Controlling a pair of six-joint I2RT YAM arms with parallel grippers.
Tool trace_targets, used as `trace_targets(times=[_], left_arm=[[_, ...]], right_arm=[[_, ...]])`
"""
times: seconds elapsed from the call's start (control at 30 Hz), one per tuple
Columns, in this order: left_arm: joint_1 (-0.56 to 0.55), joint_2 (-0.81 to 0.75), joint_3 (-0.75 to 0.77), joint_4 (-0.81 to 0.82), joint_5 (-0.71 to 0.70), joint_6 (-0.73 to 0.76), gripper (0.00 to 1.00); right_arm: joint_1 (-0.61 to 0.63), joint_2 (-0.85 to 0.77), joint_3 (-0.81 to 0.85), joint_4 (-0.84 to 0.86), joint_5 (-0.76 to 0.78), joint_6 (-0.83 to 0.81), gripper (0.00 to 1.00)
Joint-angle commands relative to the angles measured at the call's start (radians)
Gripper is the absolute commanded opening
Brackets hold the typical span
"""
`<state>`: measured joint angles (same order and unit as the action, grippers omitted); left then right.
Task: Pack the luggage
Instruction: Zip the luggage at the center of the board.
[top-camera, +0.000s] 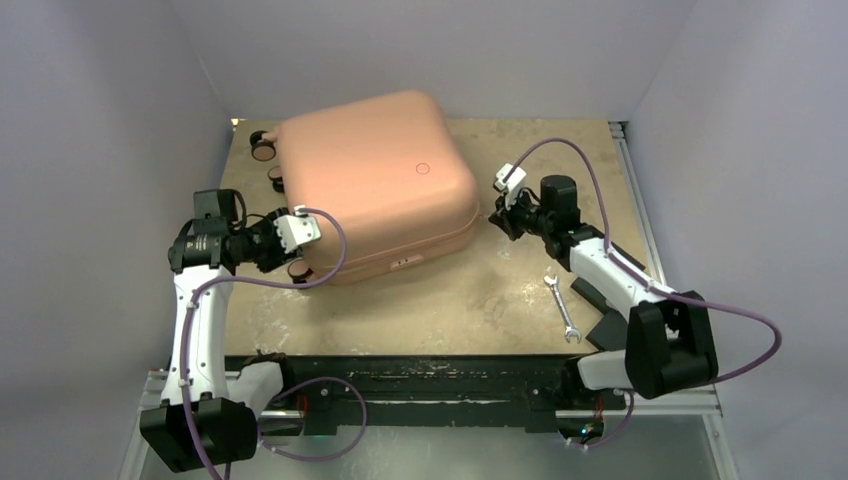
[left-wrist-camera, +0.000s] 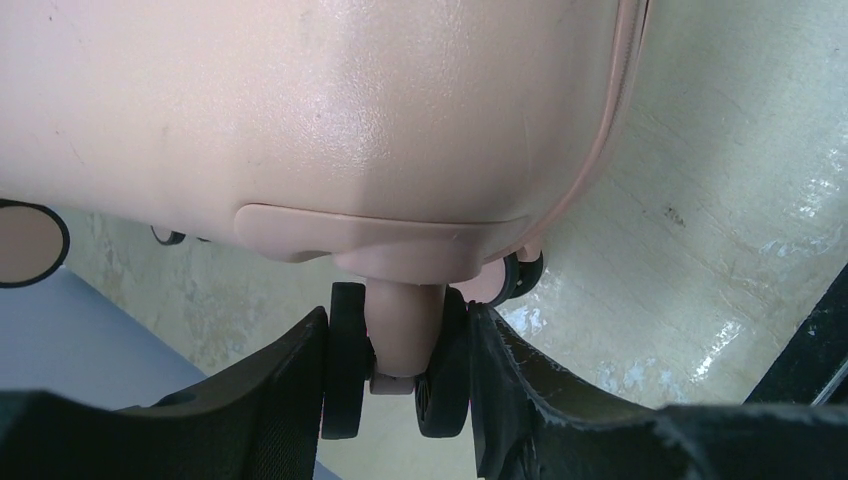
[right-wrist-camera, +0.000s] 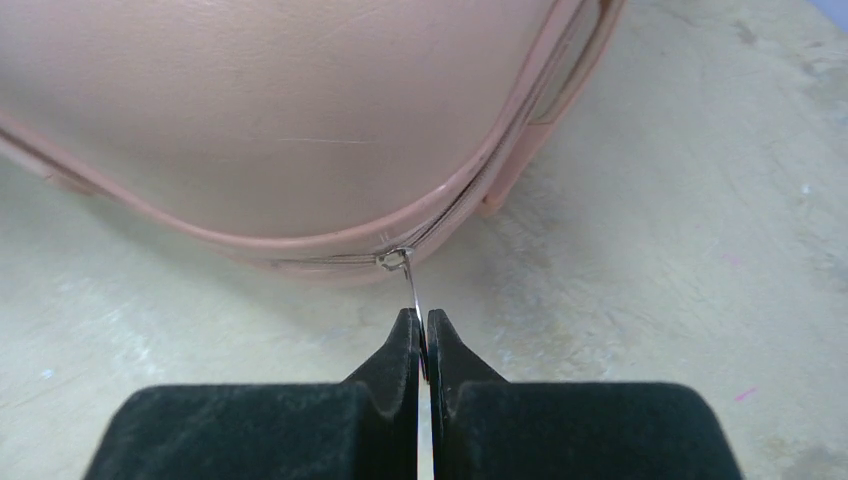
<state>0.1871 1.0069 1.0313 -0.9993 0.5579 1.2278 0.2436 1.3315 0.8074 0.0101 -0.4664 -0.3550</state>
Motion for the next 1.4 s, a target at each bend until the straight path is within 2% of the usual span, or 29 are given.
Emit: trace_targets(times=[0.0,0.23,0.53,0.7,0.77,0.8,0.9,0.93,0.97,1.03,1.13,1.23,1.27,1.3,1.37], left_arm=[[0.015,0.006,-0.027,-0.112,-0.076,0.081,0.0],[0.015,0.005,-0.013,-0.165,-0.047,0.131,0.0],[0.015,0.0,-0.01,-0.205,-0.023,0.162,0.0],[0.015,-0.01,-0.016,-0.226,-0.038,0.172,0.0],[0.015,-0.016,-0.022,-0.191,-0.054,0.122,0.0],[0.014,-0.017,-0.024,-0.154,-0.068,0.08,0.03],[0.015,-0.016,-0.014,-0.065,-0.096,-0.041,0.59],[0.016,-0.012,0.012,-0.065,-0.083,-0.058,0.82],[0.018,-0.005,0.042,-0.081,-0.059,-0.064,0.91],[0.02,0.017,0.13,-0.157,0.027,-0.05,0.96],[0.02,0.083,0.317,-0.394,0.143,0.08,0.99],[0.016,0.132,0.47,-0.432,0.208,0.04,0.99],[0.016,0.148,0.516,-0.39,0.223,-0.018,0.99],[0.016,0.166,0.548,-0.293,0.227,-0.143,0.99],[0.017,0.193,0.556,0.042,0.161,-0.478,0.99]], right_arm=[[-0.04,0.059,0.049,0.214,0.359,-0.043,0.0],[0.007,0.17,0.077,0.366,0.463,-0.02,0.0],[0.022,0.355,0.265,0.39,0.468,0.048,0.0],[0.021,0.351,0.266,0.379,0.422,0.09,0.0],[0.02,0.33,0.242,0.384,0.42,0.088,0.0],[0.02,0.317,0.225,0.388,0.416,0.084,0.0],[0.02,0.296,0.201,0.382,0.394,0.081,0.0],[0.02,0.296,0.197,0.377,0.387,0.081,0.0],[0.02,0.297,0.193,0.377,0.381,0.082,0.0],[0.02,0.302,0.19,0.377,0.376,0.082,0.0],[0.02,0.309,0.193,0.382,0.367,0.082,0.0],[0.02,0.317,0.211,0.37,0.349,0.083,0.0],[0.02,0.319,0.214,0.37,0.344,0.084,0.0],[0.02,0.321,0.217,0.371,0.339,0.085,0.0],[0.02,0.327,0.22,0.374,0.332,0.089,0.0]])
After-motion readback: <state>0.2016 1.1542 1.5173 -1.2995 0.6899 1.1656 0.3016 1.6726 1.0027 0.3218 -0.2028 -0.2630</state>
